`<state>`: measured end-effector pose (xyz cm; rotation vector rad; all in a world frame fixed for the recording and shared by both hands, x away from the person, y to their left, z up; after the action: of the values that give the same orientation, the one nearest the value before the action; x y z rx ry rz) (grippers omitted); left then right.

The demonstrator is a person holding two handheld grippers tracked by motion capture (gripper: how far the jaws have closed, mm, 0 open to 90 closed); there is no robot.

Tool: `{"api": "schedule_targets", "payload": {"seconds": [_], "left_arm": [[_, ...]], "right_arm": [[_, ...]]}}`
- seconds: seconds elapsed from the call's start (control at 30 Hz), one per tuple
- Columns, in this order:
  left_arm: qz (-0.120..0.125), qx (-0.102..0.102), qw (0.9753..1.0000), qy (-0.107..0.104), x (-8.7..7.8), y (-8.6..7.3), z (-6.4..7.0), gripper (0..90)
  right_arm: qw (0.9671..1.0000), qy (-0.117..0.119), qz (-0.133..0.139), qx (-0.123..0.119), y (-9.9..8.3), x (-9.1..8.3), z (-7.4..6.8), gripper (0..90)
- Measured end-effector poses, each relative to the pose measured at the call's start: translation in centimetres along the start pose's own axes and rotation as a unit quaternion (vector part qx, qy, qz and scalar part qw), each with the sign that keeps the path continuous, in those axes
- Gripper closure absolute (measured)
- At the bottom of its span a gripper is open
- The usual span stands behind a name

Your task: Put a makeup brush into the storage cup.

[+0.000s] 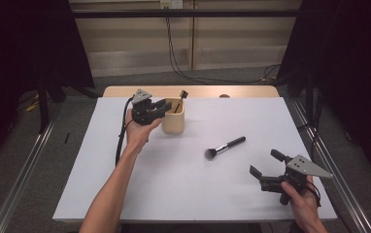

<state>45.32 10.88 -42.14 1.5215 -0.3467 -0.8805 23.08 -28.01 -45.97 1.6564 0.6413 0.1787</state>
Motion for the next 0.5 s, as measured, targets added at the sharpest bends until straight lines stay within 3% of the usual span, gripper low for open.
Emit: {"api": "schedule_targets", "payload": {"seconds": [0.17, 0.5], "left_arm": [[0.007, 0.003, 1.0000, -0.005, -0.8, -0.1, 0.1, 60.4], [-0.001, -0.003, 1.0000, 0.007, -2.1, -0.2, 0.4, 26.5]], "right_arm": [[1.0000, 0.001, -0.001, 0.001, 0.0, 0.0, -0.1, 0.0], [1.0000, 0.002, -0.002, -0.003, 0.0, 0.1, 0.0, 0.0]]}}
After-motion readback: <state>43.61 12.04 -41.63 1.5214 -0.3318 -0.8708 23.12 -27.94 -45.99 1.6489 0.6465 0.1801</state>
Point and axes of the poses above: each handheld gripper's, and its own axes: x roughly forward along the jaws, y roughly out of its top, z roughly to its right, the point moved 2 cm from there along x, roughly forward along the jaws, and after that the axes turned 6 degrees about x, right-handed, at the moved point
